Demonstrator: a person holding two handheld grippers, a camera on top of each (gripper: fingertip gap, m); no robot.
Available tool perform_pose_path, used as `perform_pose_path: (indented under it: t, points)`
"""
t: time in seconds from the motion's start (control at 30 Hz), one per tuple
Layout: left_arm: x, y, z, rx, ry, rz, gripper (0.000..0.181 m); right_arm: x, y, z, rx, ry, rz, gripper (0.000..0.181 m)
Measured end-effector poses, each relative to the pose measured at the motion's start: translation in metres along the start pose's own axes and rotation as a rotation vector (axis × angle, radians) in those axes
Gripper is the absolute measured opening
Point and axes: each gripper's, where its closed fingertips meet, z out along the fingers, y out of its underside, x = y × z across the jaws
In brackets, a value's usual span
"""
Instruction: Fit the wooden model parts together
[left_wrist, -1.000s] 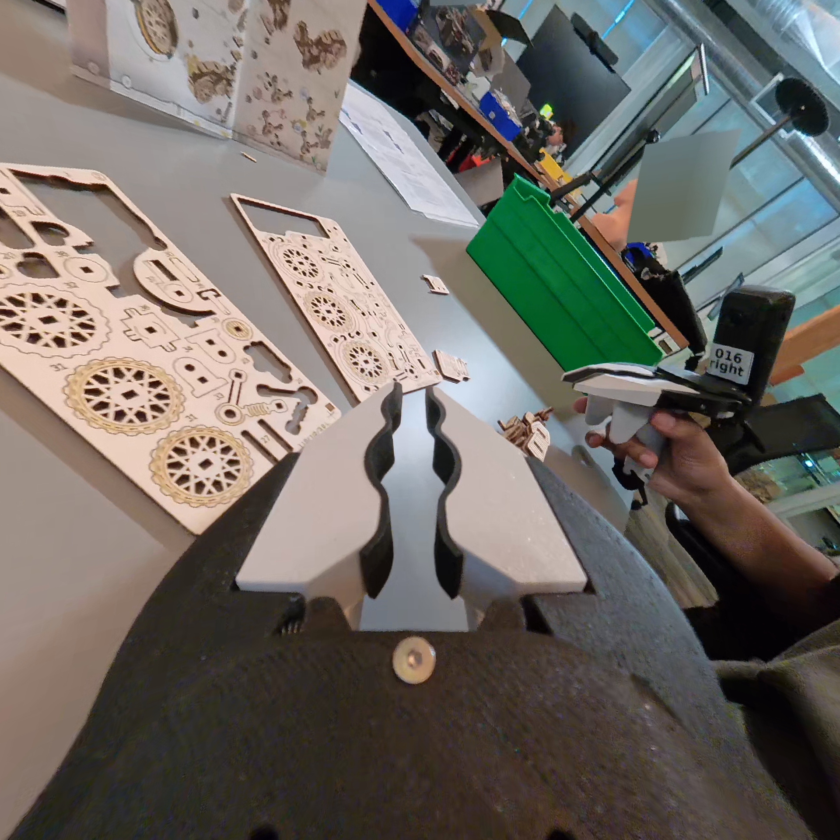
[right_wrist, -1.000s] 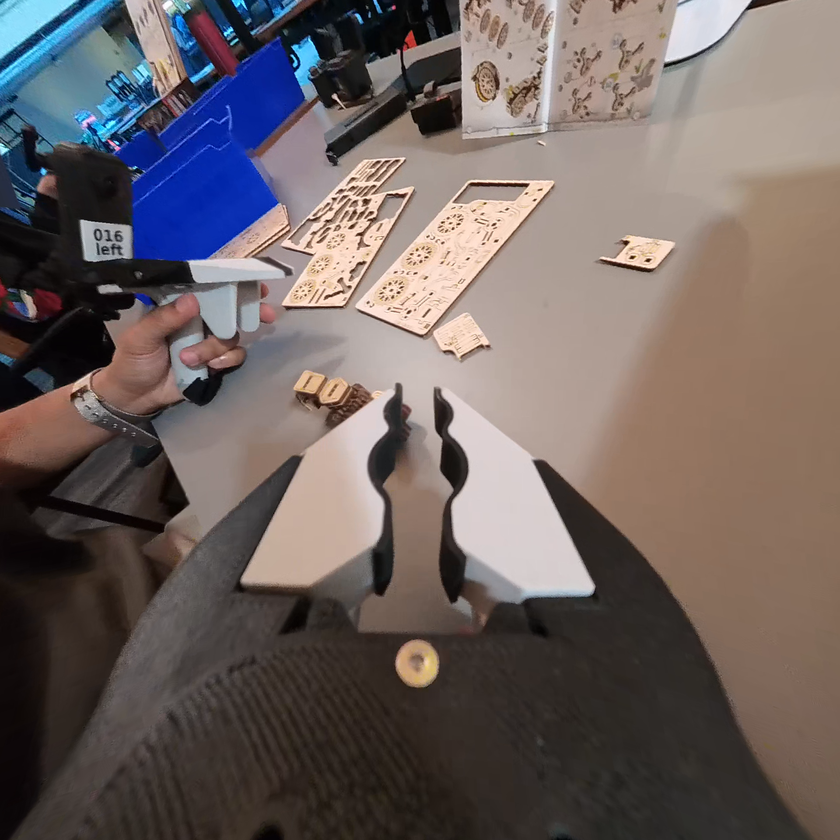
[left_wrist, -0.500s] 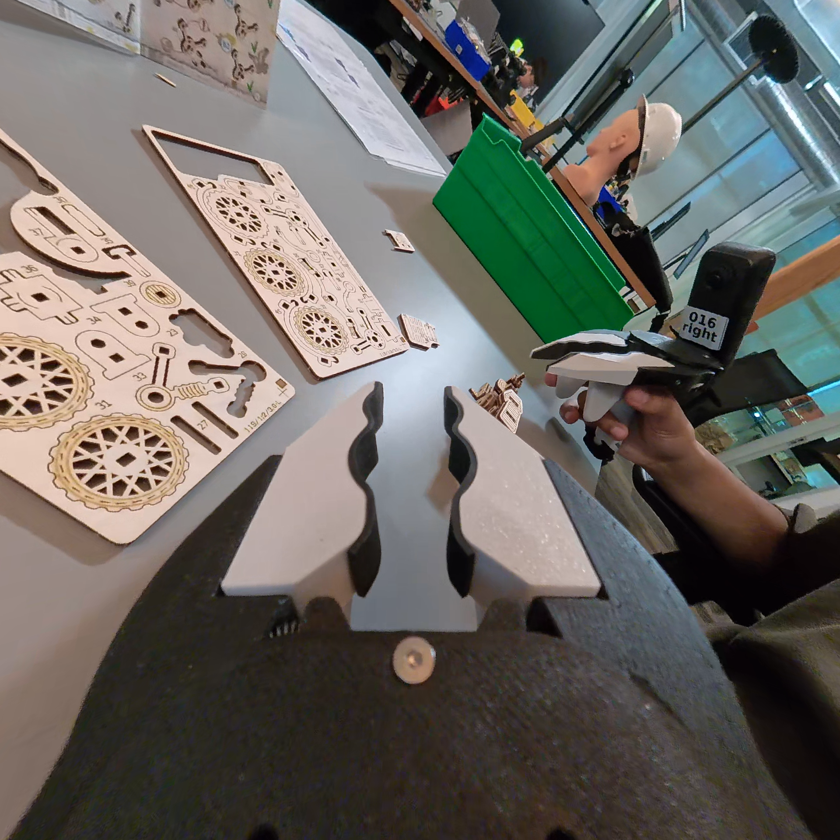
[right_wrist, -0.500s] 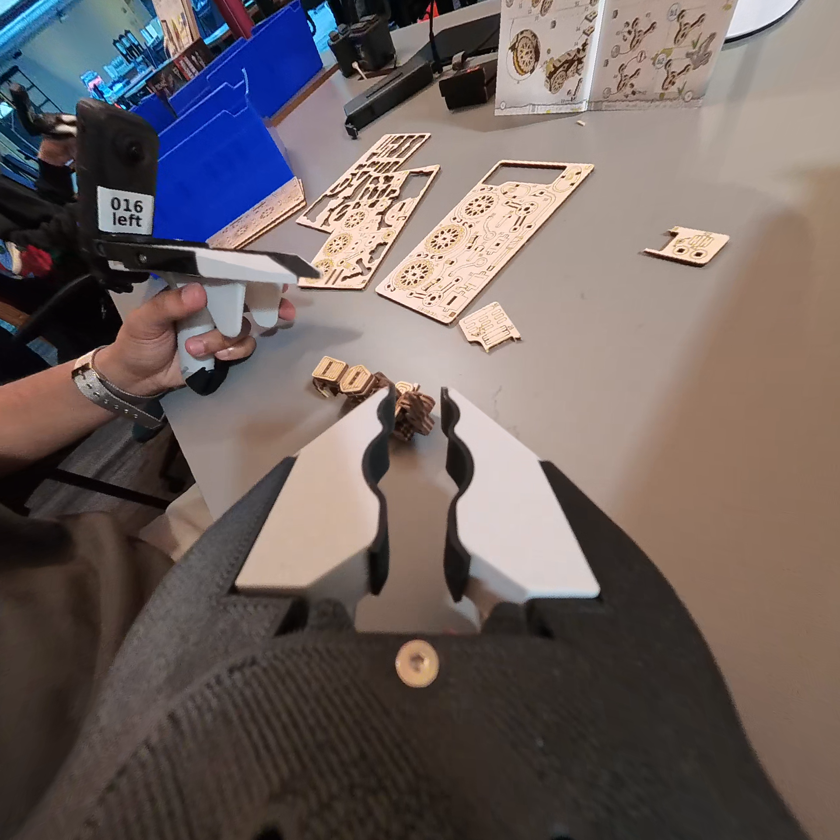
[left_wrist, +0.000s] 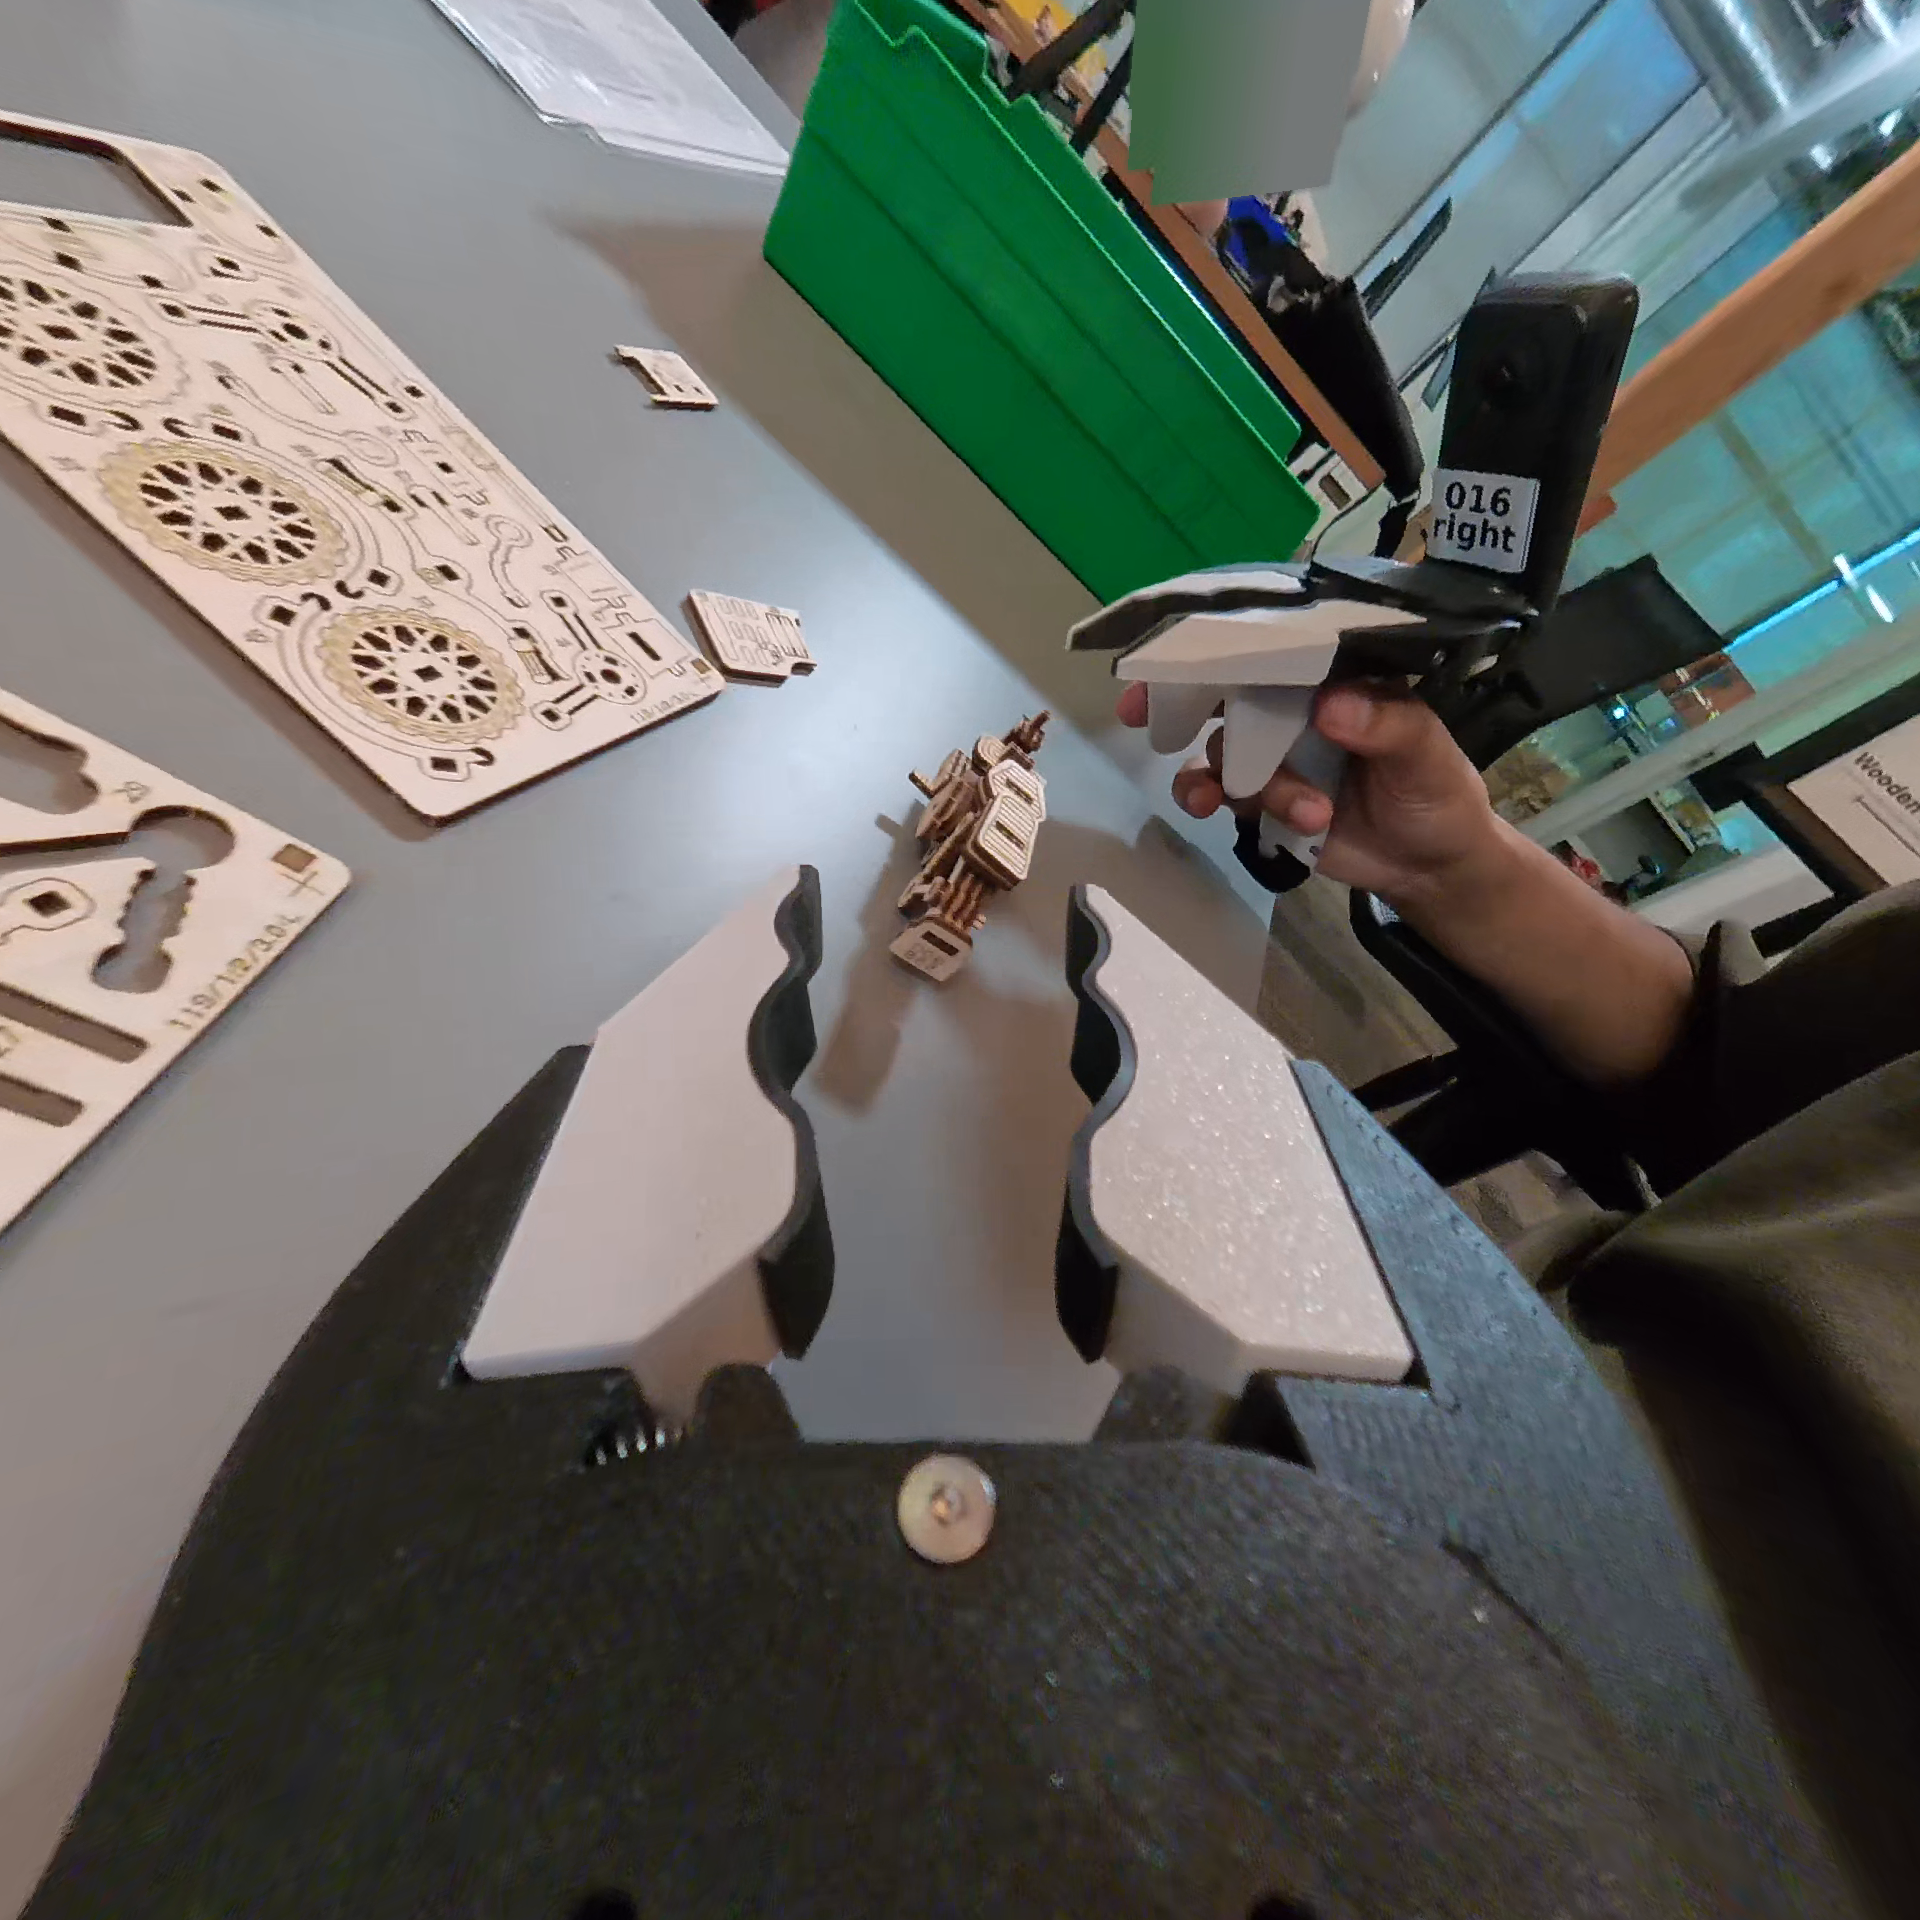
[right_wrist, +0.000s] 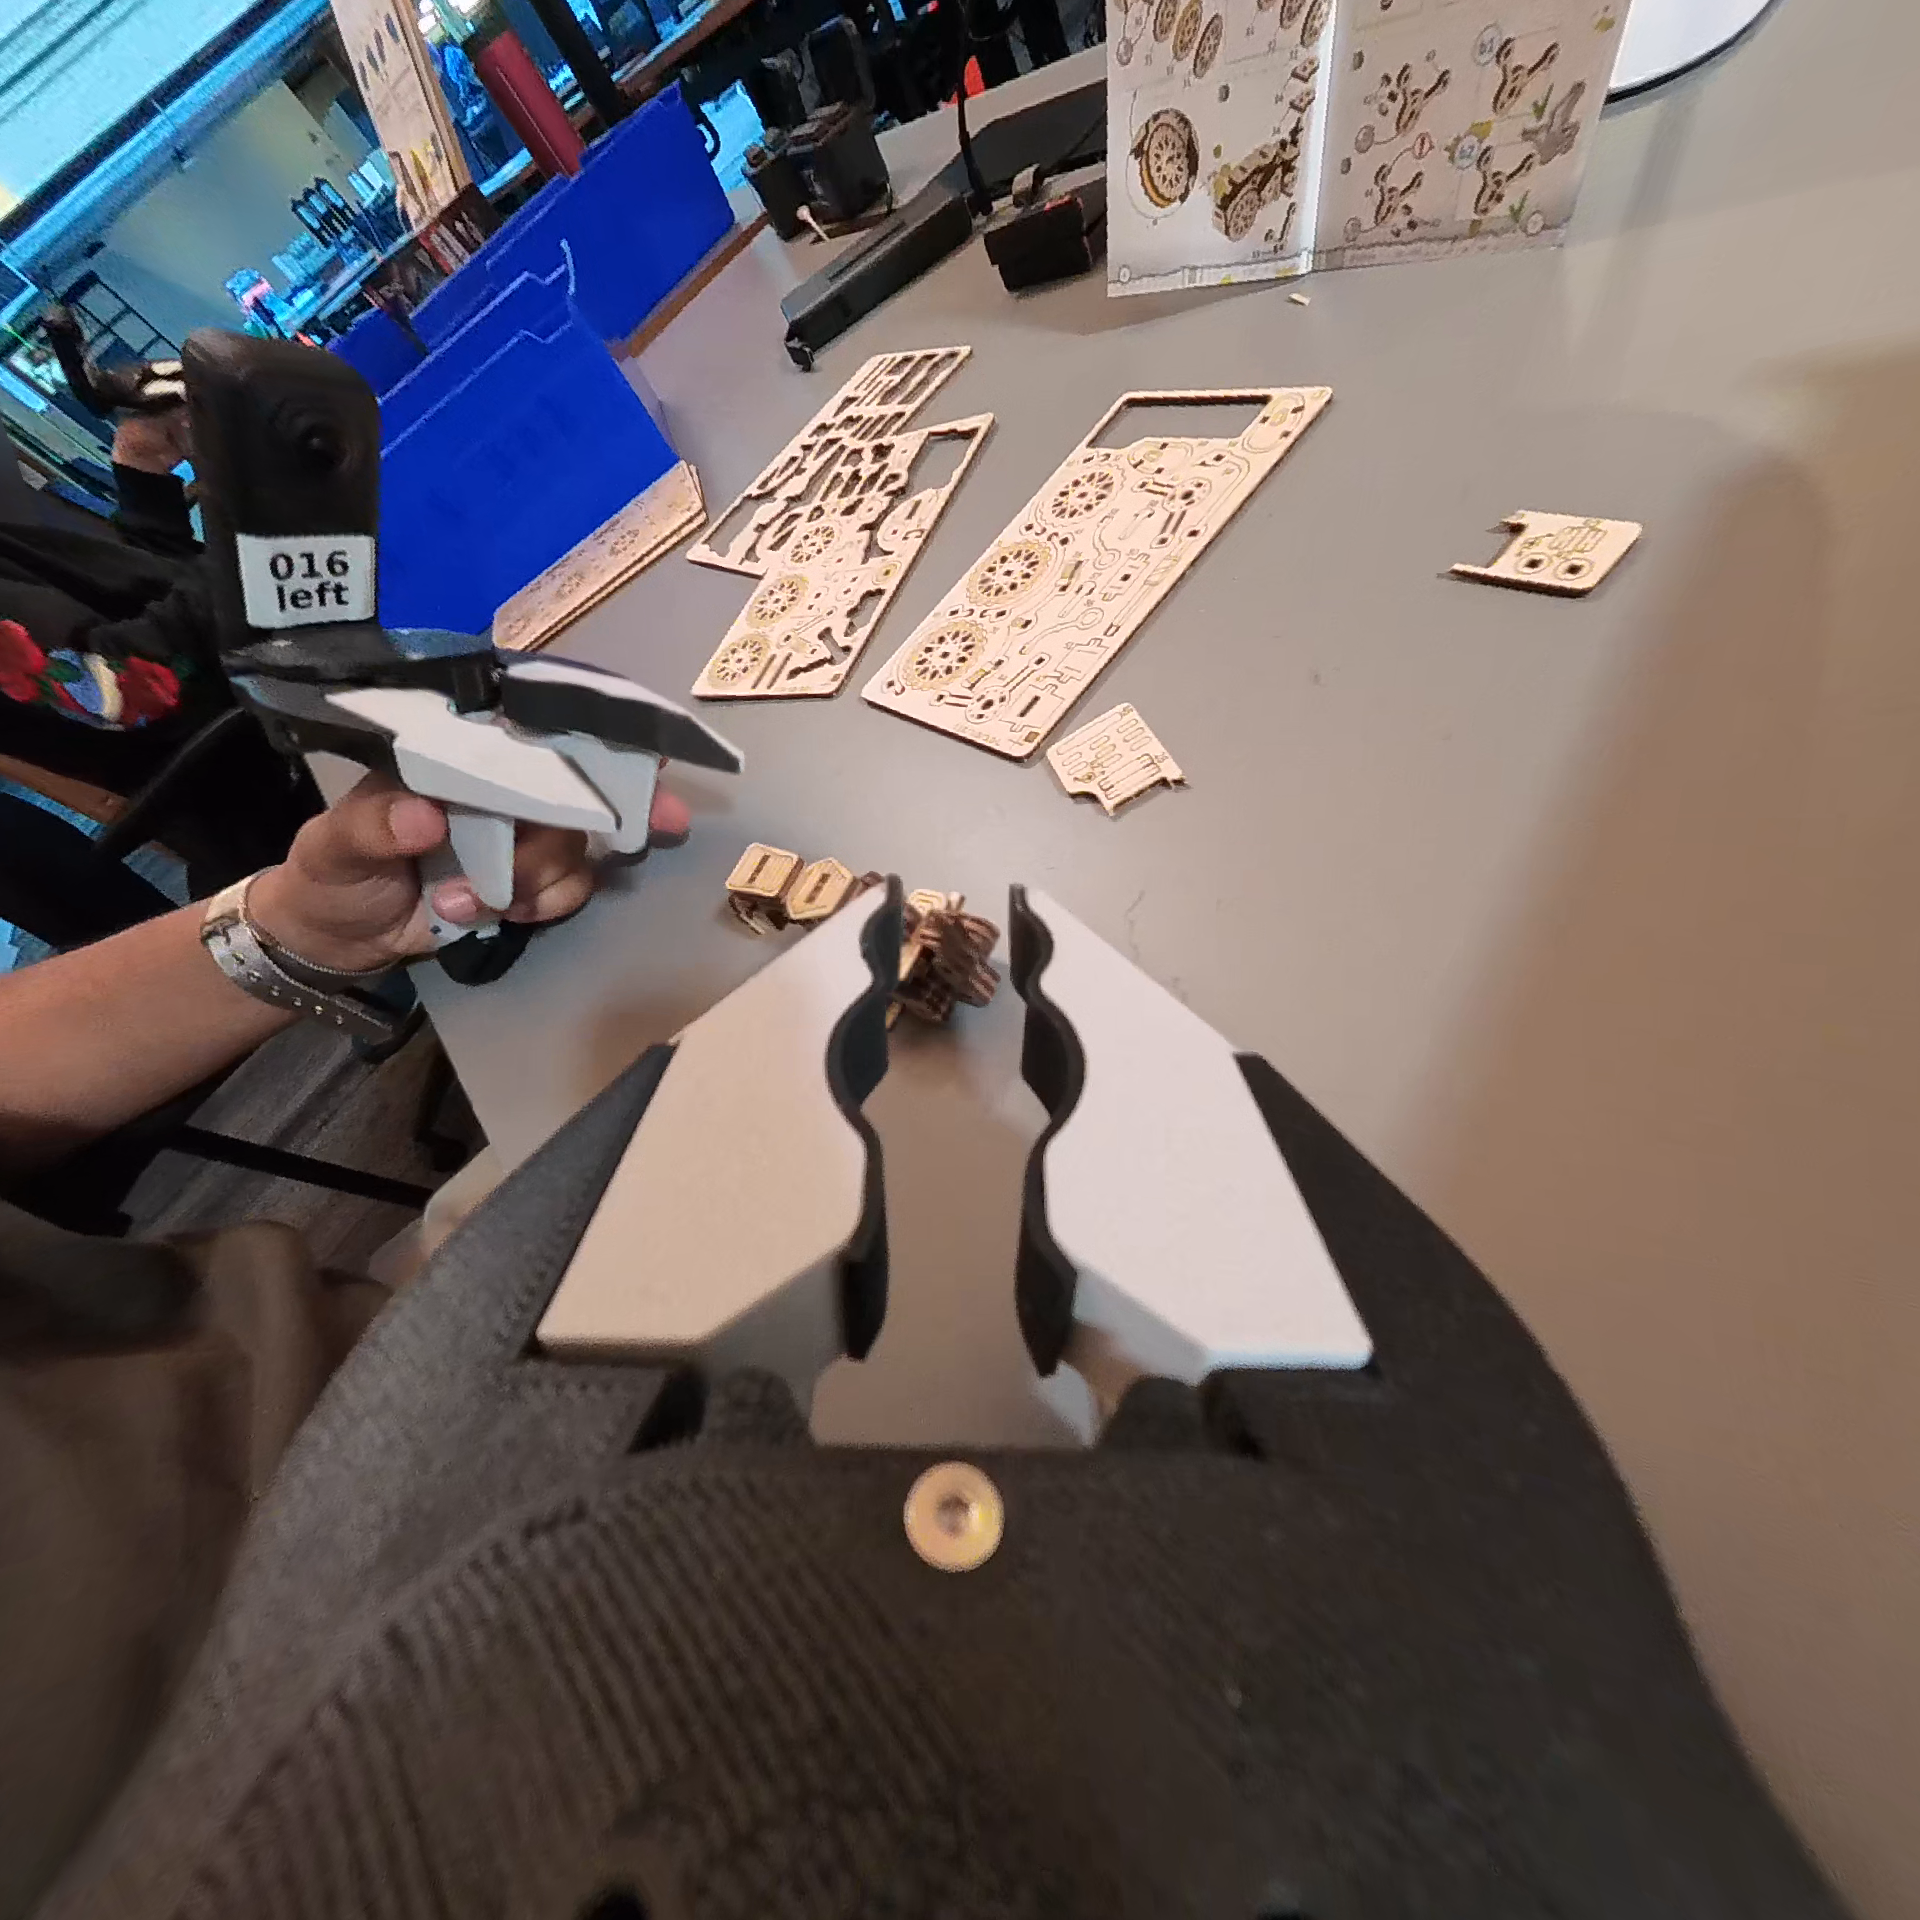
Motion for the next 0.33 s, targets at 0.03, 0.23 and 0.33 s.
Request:
perform_pose_path:
  t: [0.03, 0.23, 0.33]
  points:
    - [0.0014, 0.0015, 0.0013, -0.006, 0.0, 0.0, 0.045, -0.0009, -0.0005, -0.0003, 0.004, -0.005, 0.007, 0.018]
    - [0.0072, 0.0062, 0.006, -0.021, 0.02, -0.018, 0.046, -0.0052, 0.0013, 0.0016, -0.004, -0.02, 0.012, 0.019]
    - [0.0062, 0.005, 0.0051, -0.012, 0.025, -0.032, 0.046, -0.0067, 0.0019, 0.002, -0.005, -0.023, 0.012, 0.019]
